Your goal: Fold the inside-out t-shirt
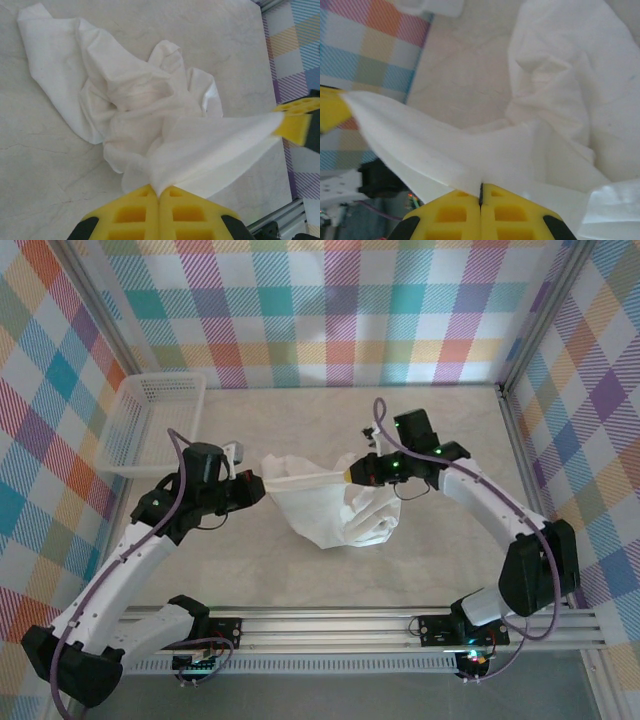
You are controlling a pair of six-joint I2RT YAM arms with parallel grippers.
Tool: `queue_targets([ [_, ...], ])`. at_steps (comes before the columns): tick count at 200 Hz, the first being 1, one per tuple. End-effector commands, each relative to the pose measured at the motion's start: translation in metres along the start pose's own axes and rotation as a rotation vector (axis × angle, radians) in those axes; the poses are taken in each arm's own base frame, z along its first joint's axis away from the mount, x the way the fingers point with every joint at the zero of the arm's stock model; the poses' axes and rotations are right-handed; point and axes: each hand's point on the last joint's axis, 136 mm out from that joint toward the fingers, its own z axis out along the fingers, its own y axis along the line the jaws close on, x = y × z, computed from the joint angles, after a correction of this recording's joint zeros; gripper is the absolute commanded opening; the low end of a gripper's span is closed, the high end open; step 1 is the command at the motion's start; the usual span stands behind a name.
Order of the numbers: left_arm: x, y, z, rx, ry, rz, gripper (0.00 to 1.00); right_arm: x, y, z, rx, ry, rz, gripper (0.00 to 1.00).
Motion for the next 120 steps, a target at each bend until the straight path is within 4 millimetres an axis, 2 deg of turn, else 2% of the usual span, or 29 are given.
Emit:
queue_targets([
  [1, -0.009, -0.007, 0.000, 0.048, -0.023, 0.011, 0.00, -0.028, 0.028, -0.029, -0.067, -0.104, 0.037, 0.00],
  [15, -0.013, -0.029, 0.006, 0.168, -0.020, 0.002, 0.00, -0.028, 0.015, -0.027, -0.007, -0.104, 0.043, 0.00],
  [26, -0.015, -0.051, 0.012, 0.294, 0.000, -0.015, 0.00, -0.020, -0.009, -0.023, 0.094, -0.089, 0.085, 0.00],
  [39, -0.017, -0.073, 0.019, 0.407, 0.014, -0.026, 0.00, -0.004, -0.032, -0.017, 0.163, -0.064, 0.107, 0.00],
  [47, -0.014, -0.083, 0.025, 0.434, 0.029, -0.009, 0.00, 0.008, -0.044, -0.015, 0.196, -0.055, 0.113, 0.04],
  [61, -0.003, -0.094, 0.040, 0.402, 0.061, 0.042, 0.00, 0.032, -0.067, -0.014, 0.270, -0.044, 0.141, 0.06],
  [77, 0.015, -0.090, 0.070, 0.272, 0.115, 0.072, 0.00, 0.057, -0.087, -0.020, 0.357, -0.042, 0.145, 0.12],
  [90, 0.030, -0.103, 0.091, 0.251, 0.149, 0.108, 0.00, 0.076, -0.118, -0.034, 0.517, -0.073, 0.190, 0.20],
  [101, 0.044, -0.109, 0.108, 0.213, 0.170, 0.129, 0.00, 0.093, -0.141, -0.048, 0.637, -0.104, 0.263, 0.23],
  [110, 0.054, -0.113, 0.121, 0.190, 0.186, 0.157, 0.00, 0.104, -0.152, -0.057, 0.692, -0.124, 0.320, 0.29],
  [120, 0.060, -0.119, 0.131, 0.177, 0.198, 0.189, 0.02, 0.110, -0.153, -0.063, 0.715, -0.132, 0.334, 0.42],
])
